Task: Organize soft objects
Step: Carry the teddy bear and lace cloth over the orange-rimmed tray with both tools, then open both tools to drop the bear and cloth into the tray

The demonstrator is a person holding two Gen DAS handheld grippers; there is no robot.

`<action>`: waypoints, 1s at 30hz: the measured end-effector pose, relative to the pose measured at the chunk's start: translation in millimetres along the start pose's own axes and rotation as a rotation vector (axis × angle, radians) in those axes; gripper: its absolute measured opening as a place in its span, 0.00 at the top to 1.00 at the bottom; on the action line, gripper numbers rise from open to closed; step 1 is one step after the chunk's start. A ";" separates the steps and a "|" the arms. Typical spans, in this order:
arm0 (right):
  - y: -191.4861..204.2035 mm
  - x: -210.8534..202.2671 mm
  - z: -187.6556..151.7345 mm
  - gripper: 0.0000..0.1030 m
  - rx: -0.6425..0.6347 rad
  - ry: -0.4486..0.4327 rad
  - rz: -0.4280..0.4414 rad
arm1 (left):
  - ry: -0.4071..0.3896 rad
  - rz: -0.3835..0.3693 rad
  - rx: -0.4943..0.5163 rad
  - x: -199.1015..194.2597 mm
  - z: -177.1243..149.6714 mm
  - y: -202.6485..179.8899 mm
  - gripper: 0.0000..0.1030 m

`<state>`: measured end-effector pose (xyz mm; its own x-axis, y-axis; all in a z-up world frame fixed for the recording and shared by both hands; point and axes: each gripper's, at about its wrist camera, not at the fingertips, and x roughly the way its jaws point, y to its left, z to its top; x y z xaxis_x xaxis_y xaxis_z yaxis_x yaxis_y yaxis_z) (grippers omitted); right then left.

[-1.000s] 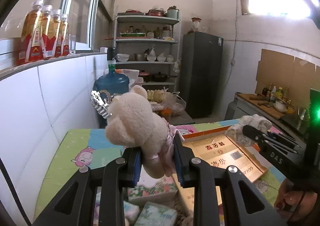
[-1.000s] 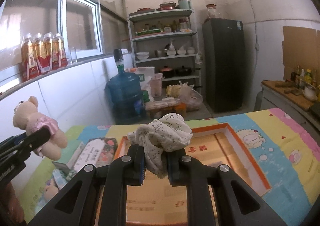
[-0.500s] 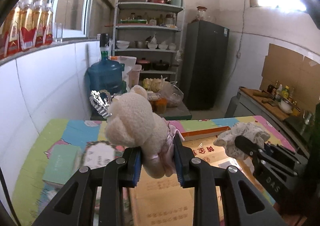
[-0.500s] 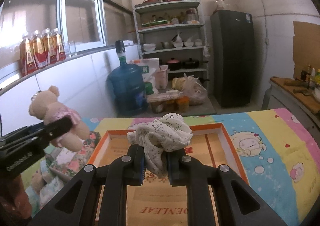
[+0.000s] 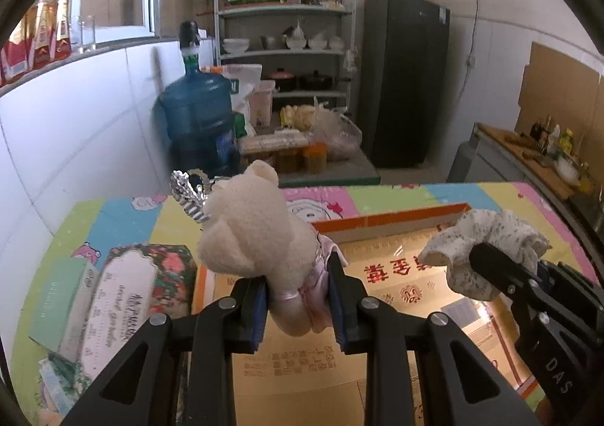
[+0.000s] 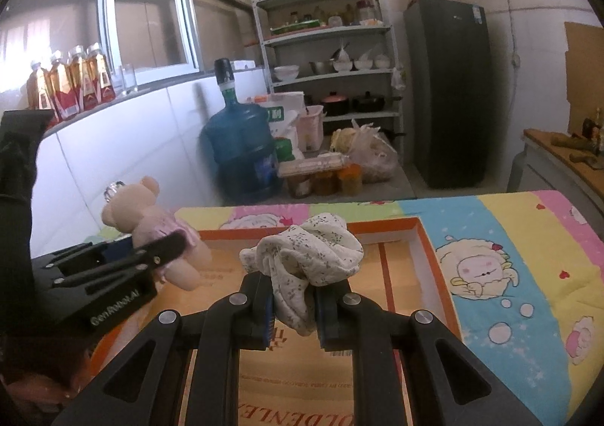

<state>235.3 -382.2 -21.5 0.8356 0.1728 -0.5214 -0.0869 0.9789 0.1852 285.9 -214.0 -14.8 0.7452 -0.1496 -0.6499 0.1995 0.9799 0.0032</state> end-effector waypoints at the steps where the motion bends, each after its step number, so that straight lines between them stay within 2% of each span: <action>1: -2.2 1.9 -0.8 0.84 0.004 0.005 0.003 | 0.009 0.006 0.005 3.2 -0.2 -1.7 0.73; 5: -6.1 13.0 -1.3 0.84 0.015 0.033 0.006 | 0.035 0.020 0.021 12.7 -2.5 -6.6 0.73; 9: -12.6 21.7 -5.4 0.84 0.029 0.076 -0.003 | 0.084 0.000 0.019 24.3 -4.7 -8.4 0.72; 14: -20.5 27.5 -11.3 0.82 0.050 0.118 -0.005 | 0.149 -0.013 -0.002 38.0 -6.9 -7.2 0.68; 17: -23.8 29.8 -15.0 0.78 0.061 0.140 -0.002 | 0.161 -0.020 -0.010 40.1 -7.3 -6.4 0.59; 19: -24.9 27.6 -16.8 0.71 0.064 0.142 -0.003 | 0.162 -0.032 -0.013 40.4 -6.7 -6.0 0.46; 20: -25.1 26.6 -17.1 0.65 0.065 0.141 -0.003 | 0.159 -0.039 -0.016 39.3 -6.7 -5.6 0.44; 22: -25.5 23.9 -17.6 0.63 0.069 0.136 -0.001 | 0.152 -0.042 -0.016 38.1 -6.5 -4.9 0.39; 25: -27.0 20.9 -18.5 0.58 0.072 0.129 -0.004 | 0.146 -0.044 -0.014 36.1 -6.4 -5.2 0.36; 30: -27.5 13.8 -17.6 0.56 0.080 0.113 0.000 | 0.128 -0.048 -0.016 30.4 -5.4 -5.7 0.32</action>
<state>239.7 -404.8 -48.5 0.7687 0.1888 -0.6111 -0.0399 0.9677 0.2489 303.9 -223.4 -38.7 0.6478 -0.1792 -0.7404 0.2221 0.9742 -0.0415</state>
